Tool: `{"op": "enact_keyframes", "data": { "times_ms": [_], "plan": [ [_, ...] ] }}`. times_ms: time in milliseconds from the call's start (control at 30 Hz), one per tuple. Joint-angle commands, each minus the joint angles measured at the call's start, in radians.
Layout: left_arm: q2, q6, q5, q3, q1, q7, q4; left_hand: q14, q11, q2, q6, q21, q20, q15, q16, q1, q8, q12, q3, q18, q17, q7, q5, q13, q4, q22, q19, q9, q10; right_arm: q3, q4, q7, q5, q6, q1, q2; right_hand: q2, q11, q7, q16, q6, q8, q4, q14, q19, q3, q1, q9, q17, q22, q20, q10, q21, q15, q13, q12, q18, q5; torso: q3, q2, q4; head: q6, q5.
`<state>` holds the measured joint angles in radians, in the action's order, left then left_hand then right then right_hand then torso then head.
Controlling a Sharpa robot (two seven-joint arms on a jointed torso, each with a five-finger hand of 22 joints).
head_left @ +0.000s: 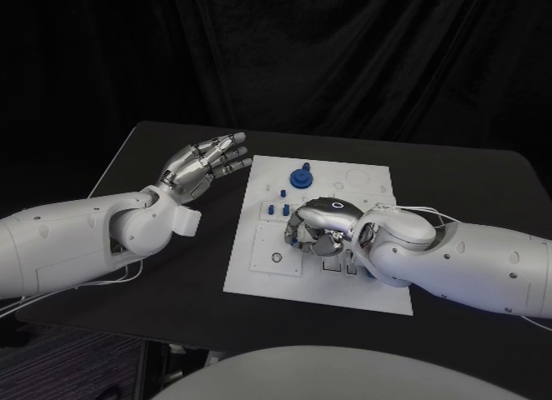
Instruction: Assemble the parts on the task board
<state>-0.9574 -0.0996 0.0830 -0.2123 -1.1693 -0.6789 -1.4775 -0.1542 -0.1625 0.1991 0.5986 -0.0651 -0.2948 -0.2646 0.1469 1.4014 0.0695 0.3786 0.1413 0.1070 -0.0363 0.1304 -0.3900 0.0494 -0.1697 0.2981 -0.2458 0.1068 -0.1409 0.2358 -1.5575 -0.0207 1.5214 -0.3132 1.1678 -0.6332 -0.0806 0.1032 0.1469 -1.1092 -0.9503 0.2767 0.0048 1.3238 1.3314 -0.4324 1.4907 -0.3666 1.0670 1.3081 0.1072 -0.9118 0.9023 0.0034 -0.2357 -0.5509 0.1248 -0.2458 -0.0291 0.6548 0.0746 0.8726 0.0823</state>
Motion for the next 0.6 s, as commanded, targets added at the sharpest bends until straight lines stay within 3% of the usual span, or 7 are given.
{"op": "enact_keyframes", "data": {
  "times_ms": [33,200,600],
  "plan": [
    [0.001,-0.020,0.005,0.001,0.002,-0.096,0.000,-0.004,-0.007,0.012,-0.002,-0.004,0.001,-0.001,0.005,0.001,0.006,0.006,0.006,-0.014,-0.001,0.008,-0.004,0.001,-0.002,-0.002,-0.005,0.001,-0.004,0.000,0.004,0.014,0.008,0.001,-0.004,0.001,-0.009,-0.023,0.000,0.003,0.008,-0.006,-0.002,0.004,0.003,0.006,0.003,-0.001,-0.002,0.096,-0.002,-0.029,-0.007,-0.001,-0.003,-0.004,0.001,0.005,0.0001,-0.001,0.0009,0.000,0.000],
    [0.002,-0.024,0.005,0.001,0.003,-0.093,0.002,-0.005,-0.007,0.012,-0.001,-0.004,0.001,-0.001,0.006,0.000,0.006,0.007,0.007,-0.015,-0.001,0.008,-0.006,0.001,-0.002,-0.001,-0.006,0.001,-0.004,0.000,0.013,0.015,0.008,-0.003,-0.004,0.002,-0.010,-0.023,0.000,0.003,0.009,-0.006,-0.003,0.004,0.003,0.006,0.004,-0.001,-0.002,0.095,-0.002,-0.030,-0.009,-0.001,-0.003,-0.004,0.002,0.005,0.0005,-0.001,0.0035,0.000,-0.001],
    [0.003,-0.029,0.005,0.001,0.005,-0.085,0.006,-0.004,-0.007,0.013,0.000,-0.004,0.001,-0.002,0.006,0.000,0.007,0.007,0.009,-0.016,-0.001,0.009,-0.009,0.001,-0.002,-0.002,-0.006,0.001,-0.004,0.000,0.036,0.014,0.008,-0.008,-0.011,0.011,-0.011,-0.021,0.001,0.009,0.012,-0.010,-0.003,0.001,0.000,0.006,0.004,-0.001,-0.007,0.093,-0.002,-0.027,-0.017,-0.001,-0.001,0.000,0.003,0.006,-0.0004,-0.001,0.0026,0.000,0.004]
  ]
}}
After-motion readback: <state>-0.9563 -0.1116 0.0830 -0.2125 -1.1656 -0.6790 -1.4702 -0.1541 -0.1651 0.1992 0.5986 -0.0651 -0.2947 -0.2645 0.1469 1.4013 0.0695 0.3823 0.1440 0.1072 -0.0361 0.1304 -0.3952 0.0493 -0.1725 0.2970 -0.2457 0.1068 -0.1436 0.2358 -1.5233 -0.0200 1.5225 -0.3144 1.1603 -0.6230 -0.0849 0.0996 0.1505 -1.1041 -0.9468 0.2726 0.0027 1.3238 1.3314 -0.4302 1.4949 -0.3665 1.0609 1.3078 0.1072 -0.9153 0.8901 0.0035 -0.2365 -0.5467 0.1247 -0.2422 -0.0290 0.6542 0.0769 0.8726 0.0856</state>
